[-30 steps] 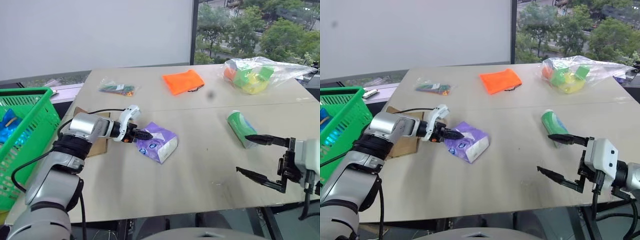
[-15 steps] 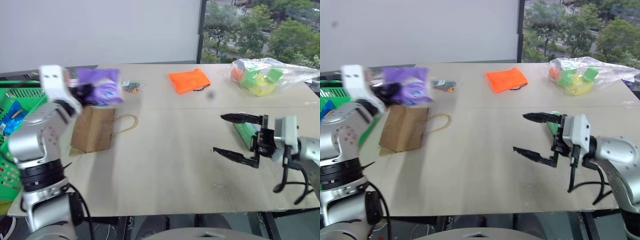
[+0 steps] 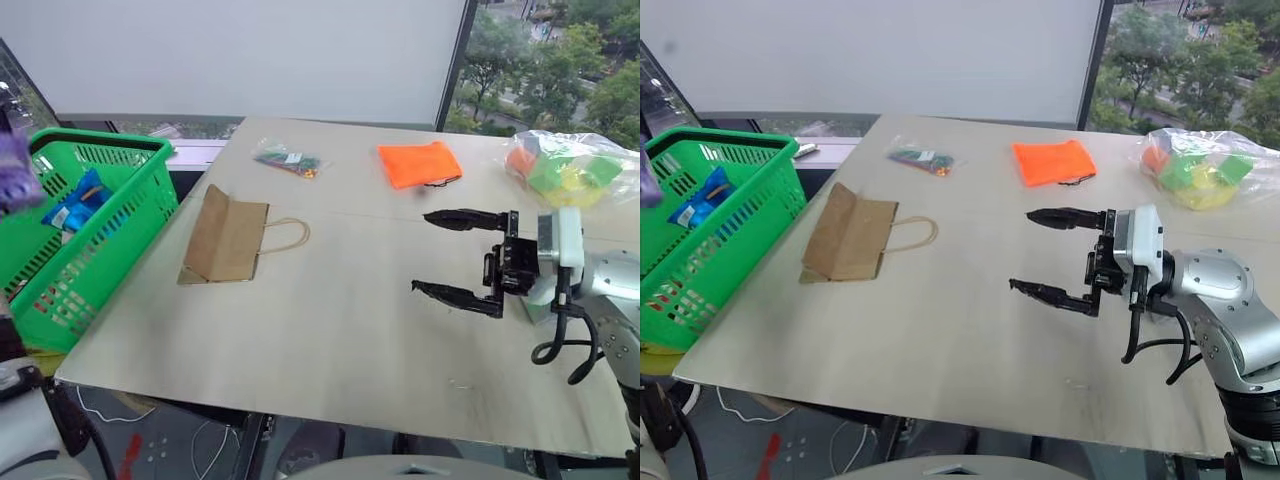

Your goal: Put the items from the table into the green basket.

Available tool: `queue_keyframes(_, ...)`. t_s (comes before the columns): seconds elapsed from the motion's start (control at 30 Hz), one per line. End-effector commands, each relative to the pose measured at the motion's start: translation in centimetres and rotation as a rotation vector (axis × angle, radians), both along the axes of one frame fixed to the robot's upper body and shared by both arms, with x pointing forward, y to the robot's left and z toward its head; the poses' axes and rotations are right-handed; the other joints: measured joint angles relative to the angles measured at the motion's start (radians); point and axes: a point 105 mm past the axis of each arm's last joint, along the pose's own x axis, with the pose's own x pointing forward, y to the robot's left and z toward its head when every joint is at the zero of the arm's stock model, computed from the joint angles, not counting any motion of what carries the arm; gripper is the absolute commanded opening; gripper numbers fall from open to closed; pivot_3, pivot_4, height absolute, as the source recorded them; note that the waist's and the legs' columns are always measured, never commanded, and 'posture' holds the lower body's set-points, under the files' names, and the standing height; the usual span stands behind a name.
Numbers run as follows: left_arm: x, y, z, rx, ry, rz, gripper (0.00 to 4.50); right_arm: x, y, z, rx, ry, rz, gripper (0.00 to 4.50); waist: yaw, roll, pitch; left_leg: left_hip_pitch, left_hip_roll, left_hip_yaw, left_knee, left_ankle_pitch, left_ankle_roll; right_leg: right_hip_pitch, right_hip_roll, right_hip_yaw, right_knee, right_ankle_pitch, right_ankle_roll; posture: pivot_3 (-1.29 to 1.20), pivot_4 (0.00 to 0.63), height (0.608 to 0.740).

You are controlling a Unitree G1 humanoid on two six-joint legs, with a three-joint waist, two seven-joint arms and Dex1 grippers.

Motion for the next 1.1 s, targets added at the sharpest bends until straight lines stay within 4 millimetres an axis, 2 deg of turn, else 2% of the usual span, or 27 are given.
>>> queue_keyframes(0.03, 0.2, -0.1, 2.0, 0.071, -0.031, -0.020, 2.88, -0.6, 0.0, 1.0, 0.016, -0.042, 0.000, 4.50, -0.006, -0.002, -0.002, 0.000, 0.000, 0.000, 0.000, 0.000, 0.000, 0.000, 0.000, 0.000, 0.001, 0.000, 0.000, 0.14, 0.000, 0.740)
queue_keyframes(0.13, 0.6, -0.9, 3.2, 0.126, -0.048, -0.042, 4.35, -0.9, -0.1, 1.0, 0.013, -0.041, -0.005, 4.50, -0.013, -0.004, -0.003, 0.000, 0.000, 0.000, 0.000, 0.000, 0.001, 0.000, 0.000, 0.000, 0.001, 0.000, 0.000, 0.13, 0.000, 0.740)
queue_keyframes(0.2, 1.8, -2.9, 4.2, 0.118, -0.106, -0.139, 4.45, -0.9, -0.2, 1.0, 0.009, -0.037, -0.015, 4.50, -0.014, -0.004, -0.003, 0.000, 0.000, 0.000, 0.000, 0.000, 0.001, 0.000, 0.000, 0.000, 0.001, 0.000, 0.000, 0.12, 0.000, 0.740)
queue_keyframes(0.23, 2.8, -4.7, 4.7, 0.091, -0.149, -0.235, 4.45, -0.9, -0.3, 1.0, 0.008, -0.037, -0.029, 4.50, -0.014, -0.004, -0.003, 0.000, 0.000, 0.000, 0.000, 0.000, 0.001, 0.000, 0.000, 0.000, 0.001, 0.000, 0.000, 0.12, 0.000, 0.740)
queue_keyframes(0.27, 3.9, -7.0, 4.9, 0.049, -0.183, -0.352, 4.45, -0.7, -0.5, 0.9, 0.001, -0.034, -0.049, 4.50, -0.013, -0.004, -0.003, 0.000, 0.000, 0.001, 0.000, 0.000, 0.001, 0.000, 0.000, 0.000, 0.001, 0.000, 0.000, 0.12, 0.000, 0.740)
queue_keyframes(0.33, 6.2, -12.6, 4.1, -0.129, -0.206, -0.641, 4.45, -0.2, -1.0, 0.6, -0.017, -0.025, -0.104, 4.50, -0.007, -0.005, -0.004, 0.000, 0.000, 0.000, 0.001, 0.000, 0.000, 0.001, -0.001, 0.000, 0.001, 0.000, 0.000, 0.09, 0.000, 0.740)
queue_keyframes(0.37, 7.0, -16.3, 3.3, -0.189, -0.165, -0.813, 4.45, 0.2, -1.5, 0.2, -0.034, 0.007, -0.144, 4.50, -0.008, -0.004, -0.005, 0.000, -0.001, -0.001, 0.002, 0.000, 0.000, 0.001, -0.003, -0.001, 0.001, 0.000, 0.000, 0.08, 0.000, 0.740)
queue_keyframes(0.4, 7.2, -20.9, 2.1, -0.249, -0.098, -1.013, 4.45, 1.0, -2.4, -0.2, -0.079, 0.001, -0.239, 4.50, -0.011, -0.003, -0.005, -0.001, -0.001, -0.002, 0.003, 0.000, 0.000, 0.002, -0.003, 0.000, 0.001, 0.000, 0.000, 0.06, 0.000, 0.740)
queue_keyframes(0.47, 6.1, -27.3, -0.3, -0.319, 0.033, -1.278, 4.45, 1.7, -4.1, -1.0, -0.148, 0.008, -0.377, 4.50, -0.020, -0.003, -0.005, -0.001, -0.001, 0.000, 0.004, 0.000, 0.000, 0.002, -0.003, 0.001, 0.002, 0.000, 0.000, 0.03, 0.000, 0.740)
queue_keyframes(0.5, 5.4, -29.6, -1.4, -0.323, 0.077, -1.367, 4.45, 1.8, -4.9, -1.5, -0.182, 0.026, -0.425, 4.50, -0.031, -0.002, -0.006, -0.001, -0.001, 0.003, 0.004, 0.001, -0.001, 0.002, -0.002, 0.004, 0.001, 0.000, 0.000, 0.00, 0.000, 0.740)
queue_keyframes(0.6, 3.4, -33.9, -5.7, -0.410, 0.281, -1.551, 4.45, 1.1, -6.4, -2.0, -0.212, 0.057, -0.510, 4.50, -0.080, 0.000, -0.006, 0.000, 0.000, 0.007, 0.004, 0.001, -0.002, 0.001, -0.001, 0.010, 0.000, 0.000, 0.000, -0.06, 0.000, 0.740)
queue_keyframes(0.67, 2.9, -35.9, -6.6, -0.496, 0.331, -1.616, 4.45, 0.7, -7.3, -2.4, -0.243, 0.056, -0.569, 4.50, -0.119, 0.002, -0.006, 0.001, 0.002, 0.008, 0.002, 0.001, -0.001, 0.001, 0.001, 0.011, 0.001, 0.000, 0.000, -0.11, 0.004, 0.740)
queue_keyframes(0.77, 2.1, -38.7, -6.7, -0.567, 0.379, -1.731, 4.45, 0.5, -9.1, -3.3, -0.305, 0.091, -0.689, 4.50, -0.157, 0.004, -0.005, 0.002, 0.004, 0.008, 0.002, -0.001, 0.002, 0.001, 0.005, 0.012, 0.002, 0.000, 0.000, -0.15, 0.009, 0.740)
queue_keyframes(0.87, 1.5, -40.3, -6.6, -0.567, 0.413, -1.825, 4.45, 0.8, -10.9, -4.6, -0.376, 0.146, -0.793, 4.50, -0.186, 0.008, -0.004, 0.004, 0.003, 0.009, 0.003, -0.001, 0.002, 0.003, 0.012, 0.011, 0.002, 0.000, 0.000, -0.19, 0.018, 0.740)
queue_keyframes(0.97, 0.5, -41.1, -6.6, -0.510, 0.450, -1.910, 4.45, 1.2, -11.6, -6.1, -0.420, 0.221, -0.820, 4.50, -0.215, 0.011, -0.001, 0.010, 0.003, 0.014, 0.003, -0.001, 0.002, 0.012, 0.014, 0.015, 0.002, -0.002, 0.002, -0.20, 0.022, 0.740)
queue_keyframes(1.1, 0.0, -40.5, -7.0, -0.436, 0.481, -1.910, 4.45, 3.4, -10.2, -8.1, -0.342, 0.383, -0.794, 4.50, -0.261, 0.012, 0.001, 0.019, 0.004, 0.019, 0.001, -0.001, 0.002, 0.019, 0.017, 0.020, 0.001, -0.004, 0.005, -0.16, 0.017, 0.740)
